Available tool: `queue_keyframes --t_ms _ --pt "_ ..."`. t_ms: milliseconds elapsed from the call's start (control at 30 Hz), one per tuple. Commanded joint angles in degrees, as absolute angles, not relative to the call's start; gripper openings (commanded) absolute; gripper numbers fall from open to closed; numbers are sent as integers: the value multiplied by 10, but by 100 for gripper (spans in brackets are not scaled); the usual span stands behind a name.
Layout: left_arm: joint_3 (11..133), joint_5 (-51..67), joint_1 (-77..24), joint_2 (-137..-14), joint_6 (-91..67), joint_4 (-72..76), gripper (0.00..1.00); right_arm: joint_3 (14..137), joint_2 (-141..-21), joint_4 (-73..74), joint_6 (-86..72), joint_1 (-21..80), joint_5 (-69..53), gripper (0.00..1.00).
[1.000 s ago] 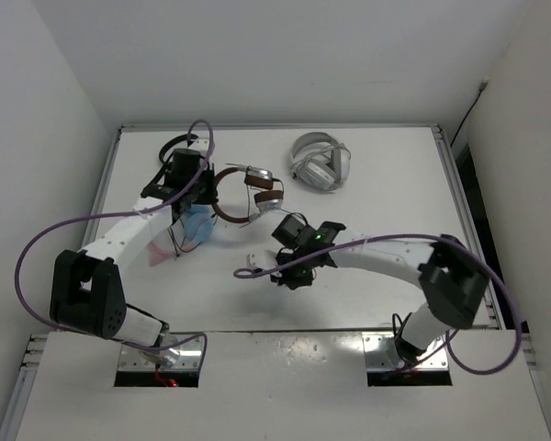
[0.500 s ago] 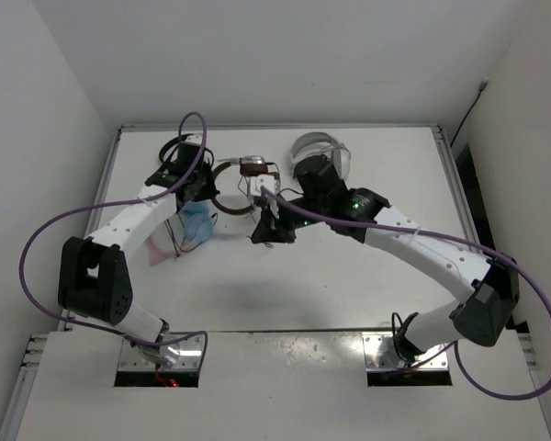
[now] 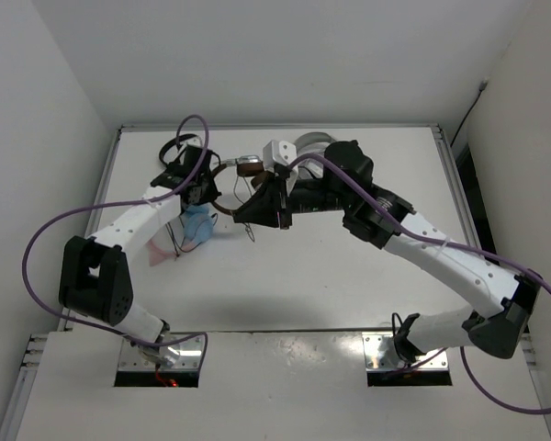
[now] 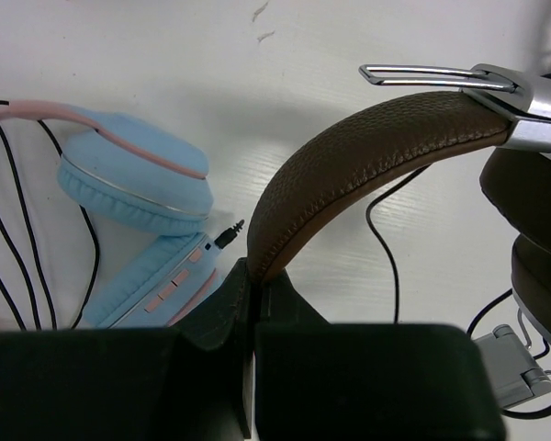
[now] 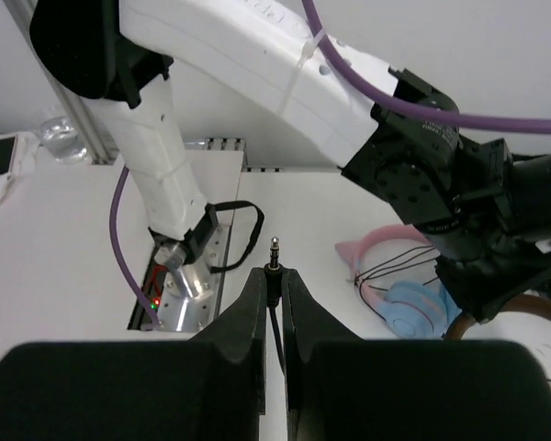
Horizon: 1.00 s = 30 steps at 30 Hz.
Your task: Wrap the headphones
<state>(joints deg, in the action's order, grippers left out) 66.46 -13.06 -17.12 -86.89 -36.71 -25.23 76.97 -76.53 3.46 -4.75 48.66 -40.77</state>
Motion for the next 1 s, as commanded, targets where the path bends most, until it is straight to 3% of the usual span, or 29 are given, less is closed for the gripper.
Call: queue_keyframes --t_ms 0,600,967 --pt "679 -163 -195 -844 -384 -238 0 774 -763 -19 -72 489 -396 0" --pt "621 -260 -250 -795 -345 -238 0 795 -769 -87 -134 404 -384 0" --pt "604 -248 -266 -789 -312 -232 0 801 -764 -107 -159 399 -390 0"
